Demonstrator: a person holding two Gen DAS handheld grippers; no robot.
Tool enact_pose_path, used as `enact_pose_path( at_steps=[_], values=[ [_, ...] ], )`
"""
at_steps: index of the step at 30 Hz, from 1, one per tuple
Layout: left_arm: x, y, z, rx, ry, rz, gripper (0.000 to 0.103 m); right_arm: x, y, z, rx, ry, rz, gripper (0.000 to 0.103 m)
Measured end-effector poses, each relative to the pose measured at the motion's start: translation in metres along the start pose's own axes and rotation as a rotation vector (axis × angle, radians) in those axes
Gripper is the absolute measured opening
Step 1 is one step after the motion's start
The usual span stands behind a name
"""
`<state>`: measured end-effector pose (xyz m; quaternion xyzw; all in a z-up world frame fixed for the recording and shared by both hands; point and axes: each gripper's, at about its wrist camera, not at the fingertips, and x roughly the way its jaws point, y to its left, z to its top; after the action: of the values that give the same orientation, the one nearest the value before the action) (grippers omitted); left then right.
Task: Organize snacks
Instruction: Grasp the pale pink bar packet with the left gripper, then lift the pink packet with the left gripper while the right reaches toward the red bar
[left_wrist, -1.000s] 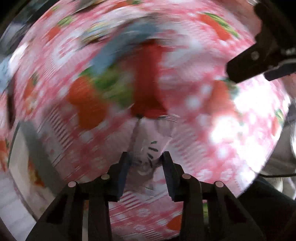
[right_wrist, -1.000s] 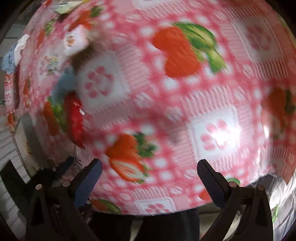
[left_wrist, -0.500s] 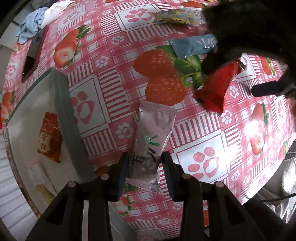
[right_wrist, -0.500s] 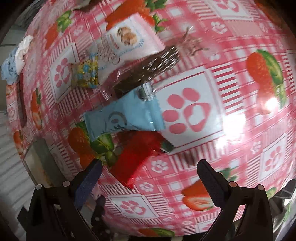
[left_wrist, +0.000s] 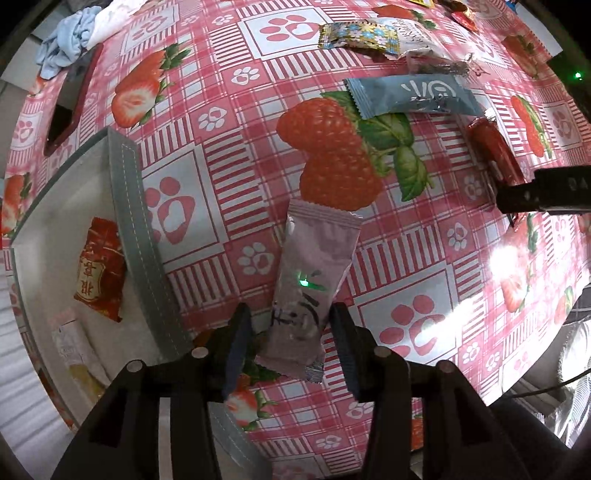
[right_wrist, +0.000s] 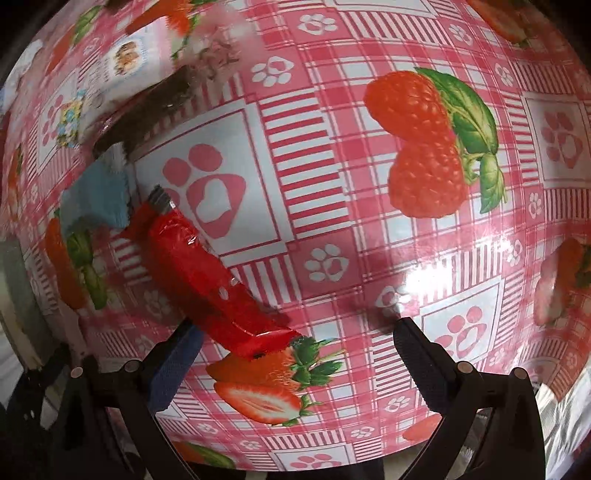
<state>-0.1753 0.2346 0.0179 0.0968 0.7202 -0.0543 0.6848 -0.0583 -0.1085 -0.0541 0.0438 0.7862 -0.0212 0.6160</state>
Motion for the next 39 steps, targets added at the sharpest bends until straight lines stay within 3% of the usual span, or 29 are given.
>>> enact_pose_path(
  at_steps=[1,9,16,22,24,27,28,30,31,32,33,39],
  values=[
    [0.000,0.001,0.000,0.001,0.001,0.003,0.053,-0.009,-0.018,-0.012,-0.027,-0.008,-0.002,0.103],
    [0.001,0.001,0.005,-0.009,0.007,0.012,0.056,-0.012,0.007,-0.016,-0.273,-0.065,-0.048,0.103],
    [0.000,0.003,0.006,-0.026,0.007,0.018,0.058,-0.008,0.005,-0.018,-0.296,-0.047,-0.081,0.103],
    [0.002,0.006,0.005,-0.044,0.014,0.013,0.059,-0.017,0.042,-0.017,-0.308,-0.032,-0.091,0.102],
    [0.003,0.009,0.005,-0.057,0.019,0.005,0.059,-0.032,0.079,-0.007,-0.316,-0.034,-0.094,0.099],
    [0.006,0.016,0.005,-0.088,0.034,-0.022,0.059,-0.032,0.117,-0.012,-0.348,-0.046,-0.102,0.088],
    [0.007,0.018,0.005,-0.097,0.039,-0.030,0.059,-0.037,0.129,-0.017,-0.366,-0.054,-0.105,0.080],
    [0.007,0.019,0.004,-0.099,0.044,-0.040,0.055,-0.045,0.135,-0.023,-0.401,-0.071,-0.109,0.060],
    [0.006,0.019,0.004,-0.092,0.041,-0.041,0.045,-0.050,0.148,-0.028,-0.416,-0.080,-0.110,0.039],
    [0.005,0.018,0.003,-0.082,0.039,-0.049,0.039,-0.053,0.151,-0.030,-0.426,-0.083,-0.107,0.026],
    [0.004,0.017,0.003,-0.078,0.040,-0.056,0.032,-0.054,0.153,-0.032,-0.425,-0.077,-0.093,0.026],
    [0.000,0.023,-0.001,-0.109,0.045,-0.108,0.030,-0.062,0.153,-0.054,-0.367,-0.048,0.053,0.026]
  ],
)
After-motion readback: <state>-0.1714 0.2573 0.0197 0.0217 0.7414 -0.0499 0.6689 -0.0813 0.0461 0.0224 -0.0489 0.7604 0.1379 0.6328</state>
